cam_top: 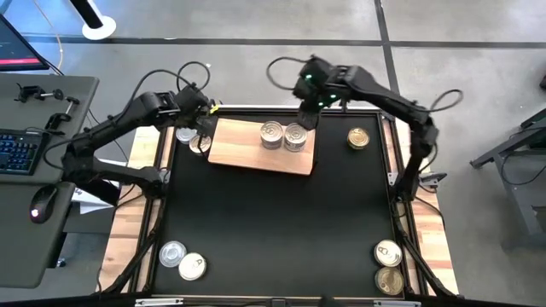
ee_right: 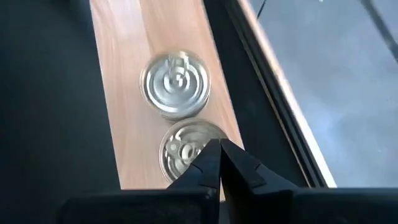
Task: Stack canned seafood by type on shelf
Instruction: Adjust the shelf
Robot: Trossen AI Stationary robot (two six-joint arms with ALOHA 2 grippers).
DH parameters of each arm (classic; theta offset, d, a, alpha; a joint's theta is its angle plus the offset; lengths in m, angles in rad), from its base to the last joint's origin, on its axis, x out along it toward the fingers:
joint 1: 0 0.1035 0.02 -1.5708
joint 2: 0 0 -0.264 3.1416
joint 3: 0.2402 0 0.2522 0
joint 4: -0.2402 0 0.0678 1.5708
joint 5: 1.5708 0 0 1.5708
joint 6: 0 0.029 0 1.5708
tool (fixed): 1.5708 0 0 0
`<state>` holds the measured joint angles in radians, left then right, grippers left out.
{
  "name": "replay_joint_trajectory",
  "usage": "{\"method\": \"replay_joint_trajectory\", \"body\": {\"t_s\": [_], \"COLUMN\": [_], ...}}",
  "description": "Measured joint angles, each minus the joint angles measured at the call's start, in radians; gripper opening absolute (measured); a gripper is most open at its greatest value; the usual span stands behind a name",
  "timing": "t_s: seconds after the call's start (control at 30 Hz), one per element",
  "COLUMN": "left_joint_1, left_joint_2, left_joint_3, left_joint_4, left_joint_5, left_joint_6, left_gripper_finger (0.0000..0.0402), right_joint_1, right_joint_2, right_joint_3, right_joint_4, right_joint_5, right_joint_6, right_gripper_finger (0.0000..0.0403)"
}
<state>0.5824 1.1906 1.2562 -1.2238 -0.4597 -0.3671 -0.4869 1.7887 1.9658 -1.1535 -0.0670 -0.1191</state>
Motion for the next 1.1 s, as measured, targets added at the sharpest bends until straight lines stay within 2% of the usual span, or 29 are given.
{"method": "replay_joint_trajectory", "body": {"t_s": [0.1,0.27,0.53,0.9,1.1], "left_joint_1": [0.014,0.034,0.032,-0.057,-0.132], "left_joint_2": [-0.005,0.021,0.072,0.086,0.167], "left_joint_3": [-0.027,-0.094,-0.13,-0.13,-0.129], "left_joint_4": [0.018,0.002,0.015,0.127,0.279], "left_joint_5": [-0.015,0.094,0.162,0.275,0.302], "left_joint_6": [-0.024,-0.057,-0.122,-0.174,-0.176], "left_gripper_finger": [0.0,0.0,0.0,0.0,0.0], "right_joint_1": [-0.007,-0.011,-0.018,-0.018,-0.018], "right_joint_2": [-0.087,-0.204,-0.326,-0.385,-0.384], "right_joint_3": [-0.065,-0.099,-0.099,-0.099,-0.099], "right_joint_4": [0.048,0.059,0.046,-0.106,-0.12], "right_joint_5": [-0.018,-0.051,-0.074,-0.058,-0.057], "right_joint_6": [0.029,0.072,0.112,0.112,0.116], "right_gripper_finger": [0.0,0.0,0.0,0.0,0.0]}}
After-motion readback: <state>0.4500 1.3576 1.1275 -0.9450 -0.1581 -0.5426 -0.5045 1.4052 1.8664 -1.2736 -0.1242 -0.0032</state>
